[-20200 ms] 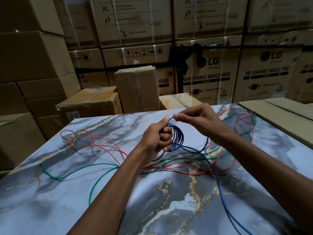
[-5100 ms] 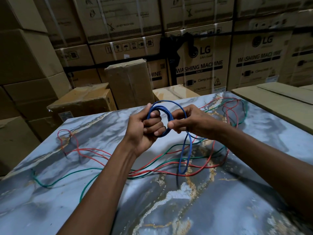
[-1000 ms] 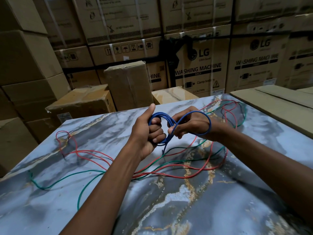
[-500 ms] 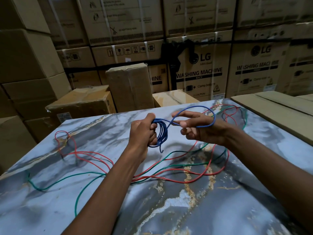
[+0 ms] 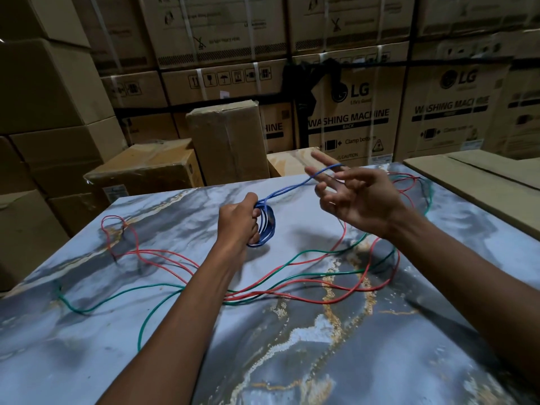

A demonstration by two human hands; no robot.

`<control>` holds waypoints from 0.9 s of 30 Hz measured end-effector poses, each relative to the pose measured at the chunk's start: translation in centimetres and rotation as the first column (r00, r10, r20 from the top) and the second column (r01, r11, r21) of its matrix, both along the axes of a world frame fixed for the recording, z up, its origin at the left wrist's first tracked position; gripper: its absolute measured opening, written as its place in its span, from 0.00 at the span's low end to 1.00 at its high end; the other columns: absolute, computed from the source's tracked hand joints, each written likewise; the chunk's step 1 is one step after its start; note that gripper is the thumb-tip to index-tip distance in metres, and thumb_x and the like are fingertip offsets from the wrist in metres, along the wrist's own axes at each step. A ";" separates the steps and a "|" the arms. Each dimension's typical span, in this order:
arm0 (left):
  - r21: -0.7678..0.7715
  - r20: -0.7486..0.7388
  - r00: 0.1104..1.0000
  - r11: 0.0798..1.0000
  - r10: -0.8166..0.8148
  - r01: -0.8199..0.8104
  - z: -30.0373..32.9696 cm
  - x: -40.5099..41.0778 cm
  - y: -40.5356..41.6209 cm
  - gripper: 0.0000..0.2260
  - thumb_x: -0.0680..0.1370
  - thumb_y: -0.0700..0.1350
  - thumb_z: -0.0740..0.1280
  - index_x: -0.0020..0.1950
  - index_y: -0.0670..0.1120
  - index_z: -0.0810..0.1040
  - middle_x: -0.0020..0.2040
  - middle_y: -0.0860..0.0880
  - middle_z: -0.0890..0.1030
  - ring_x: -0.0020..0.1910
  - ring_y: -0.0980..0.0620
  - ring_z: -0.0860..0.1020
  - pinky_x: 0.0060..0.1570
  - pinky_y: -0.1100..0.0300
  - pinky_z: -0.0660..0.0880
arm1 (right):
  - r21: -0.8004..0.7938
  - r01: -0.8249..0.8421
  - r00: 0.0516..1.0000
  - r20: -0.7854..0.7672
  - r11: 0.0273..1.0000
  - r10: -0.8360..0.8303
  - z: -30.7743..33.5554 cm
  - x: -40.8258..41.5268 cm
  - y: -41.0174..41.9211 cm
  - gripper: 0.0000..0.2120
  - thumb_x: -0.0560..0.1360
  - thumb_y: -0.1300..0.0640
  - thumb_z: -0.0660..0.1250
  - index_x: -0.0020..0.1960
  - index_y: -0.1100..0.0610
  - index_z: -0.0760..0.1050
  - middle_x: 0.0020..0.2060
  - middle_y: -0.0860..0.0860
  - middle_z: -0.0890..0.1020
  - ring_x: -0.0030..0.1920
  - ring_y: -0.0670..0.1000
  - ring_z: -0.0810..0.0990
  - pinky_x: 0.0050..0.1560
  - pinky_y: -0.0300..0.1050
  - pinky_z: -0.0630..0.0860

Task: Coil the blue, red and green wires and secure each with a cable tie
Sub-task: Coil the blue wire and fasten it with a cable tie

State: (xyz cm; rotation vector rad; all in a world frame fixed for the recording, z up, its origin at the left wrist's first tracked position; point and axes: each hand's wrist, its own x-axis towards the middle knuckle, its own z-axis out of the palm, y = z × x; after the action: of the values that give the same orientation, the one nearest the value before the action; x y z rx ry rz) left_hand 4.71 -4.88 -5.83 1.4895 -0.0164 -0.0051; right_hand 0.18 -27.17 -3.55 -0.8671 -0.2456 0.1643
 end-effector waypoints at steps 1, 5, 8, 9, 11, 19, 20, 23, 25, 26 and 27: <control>-0.005 -0.002 1.000 1.000 -0.013 0.013 0.1 -0.1 -0.1 0.17 0.77 0.46 0.64 0.29 0.47 0.66 0.22 0.49 0.59 0.20 0.52 0.56 0.26 0.62 0.54 | -0.026 0.045 0.999 0.011 0.999 -0.044 -0.1 0.2 0.3 0.27 0.77 0.67 0.54 0.73 0.54 0.73 0.66 0.53 0.81 0.44 0.52 0.81 0.41 0.41 0.77; -0.030 -0.009 0.999 0.998 -0.046 0.046 0.5 -0.5 -0.5 0.17 0.78 0.46 0.65 0.30 0.47 0.66 0.22 0.50 0.59 0.20 0.52 0.56 0.26 0.62 0.55 | -0.235 0.284 0.958 0.032 0.929 -0.285 -1.2 1.6 0.5 0.30 0.78 0.69 0.57 0.78 0.52 0.63 0.71 0.49 0.74 0.56 0.60 0.86 0.48 0.50 0.84; -0.075 -0.007 0.999 0.996 -0.053 0.053 0.8 -0.7 -0.5 0.17 0.78 0.46 0.63 0.31 0.47 0.65 0.21 0.51 0.58 0.19 0.53 0.55 0.25 0.62 0.55 | -0.695 0.508 0.859 0.363 0.509 -0.361 -3.2 2.3 -1.1 0.34 0.77 0.60 0.69 0.80 0.56 0.60 0.68 0.54 0.74 0.49 0.55 0.87 0.47 0.50 0.83; -0.102 -0.008 0.999 0.993 -0.052 0.051 0.9 -0.7 -0.4 0.17 0.79 0.46 0.63 0.30 0.47 0.64 0.21 0.51 0.58 0.18 0.53 0.55 0.24 0.63 0.55 | -0.788 0.585 0.802 0.527 0.192 -0.281 -3.9 2.6 -1.7 0.34 0.77 0.58 0.71 0.79 0.57 0.61 0.64 0.56 0.77 0.46 0.54 0.85 0.47 0.50 0.80; -0.175 -0.014 0.999 0.984 -0.046 0.043 1.2 -0.6 0.0 0.18 0.79 0.46 0.63 0.30 0.48 0.63 0.20 0.51 0.58 0.18 0.54 0.55 0.23 0.63 0.54 | -0.709 0.666 0.709 0.698 -0.233 -0.097 -4.8 3.0 -2.5 0.25 0.76 0.49 0.71 0.70 0.56 0.75 0.57 0.55 0.83 0.48 0.55 0.82 0.48 0.48 0.76; -0.212 -0.029 1.000 0.977 0.001 -0.007 0.8 -0.6 -0.1 0.18 0.80 0.46 0.63 0.31 0.48 0.64 0.20 0.52 0.58 0.17 0.55 0.56 0.23 0.63 0.54 | -0.534 0.842 0.539 0.829 -0.073 0.148 -2.9 0.9 0.3 0.06 0.77 0.54 0.69 0.47 0.55 0.84 0.40 0.48 0.84 0.37 0.45 0.81 0.37 0.49 0.80; -0.191 -0.020 1.000 0.982 0.003 -0.007 0.8 -0.7 -0.2 0.18 0.80 0.46 0.63 0.31 0.47 0.64 0.20 0.51 0.58 0.17 0.55 0.56 0.24 0.62 0.54 | -0.455 0.889 0.458 0.881 -0.052 0.122 -2.5 0.6 1.3 0.06 0.76 0.54 0.68 0.46 0.55 0.83 0.40 0.48 0.83 0.37 0.46 0.80 0.37 0.48 0.79; -0.138 0.020 1.000 0.990 -0.023 0.026 0.9 -1.0 -0.4 0.17 0.80 0.46 0.62 0.32 0.47 0.64 0.20 0.51 0.59 0.18 0.54 0.56 0.26 0.61 0.54 | -0.264 0.961 0.268 0.963 -0.082 0.041 -1.4 -0.4 4.2 0.08 0.78 0.56 0.66 0.54 0.59 0.79 0.49 0.53 0.80 0.49 0.51 0.77 0.46 0.45 0.76; -0.124 0.044 0.997 0.990 -0.061 0.066 1.1 -1.3 -0.7 0.17 0.80 0.46 0.62 0.32 0.47 0.64 0.21 0.51 0.58 0.19 0.53 0.56 0.28 0.60 0.54 | -0.278 0.954 0.288 0.954 -0.110 0.084 -1.4 -0.6 5.4 0.15 0.80 0.55 0.63 0.64 0.59 0.76 0.58 0.55 0.78 0.59 0.54 0.74 0.57 0.45 0.72; -0.120 0.053 0.995 0.989 -0.084 0.090 1.3 -1.5 -0.8 0.18 0.80 0.46 0.63 0.32 0.47 0.64 0.21 0.50 0.58 0.20 0.53 0.56 0.28 0.59 0.54 | -0.310 0.944 0.322 0.940 -0.116 0.112 -1.5 -0.5 5.7 0.16 0.81 0.54 0.62 0.66 0.59 0.75 0.61 0.54 0.78 0.61 0.54 0.72 0.61 0.46 0.70; -0.113 0.062 0.992 0.987 -0.107 0.113 1.4 -1.7 -0.9 0.18 0.81 0.47 0.63 0.31 0.47 0.64 0.22 0.50 0.58 0.20 0.52 0.56 0.28 0.59 0.54 | -0.344 0.930 0.359 0.925 -0.126 0.124 -1.8 -0.3 5.8 0.16 0.82 0.53 0.60 0.66 0.57 0.75 0.61 0.53 0.78 0.62 0.54 0.72 0.61 0.48 0.69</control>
State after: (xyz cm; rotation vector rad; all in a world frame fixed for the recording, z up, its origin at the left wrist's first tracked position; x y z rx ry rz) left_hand 3.05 -5.80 -4.39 1.3701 -0.1417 -0.0515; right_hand -0.14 -21.40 -5.36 -2.4630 -0.6115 -1.1431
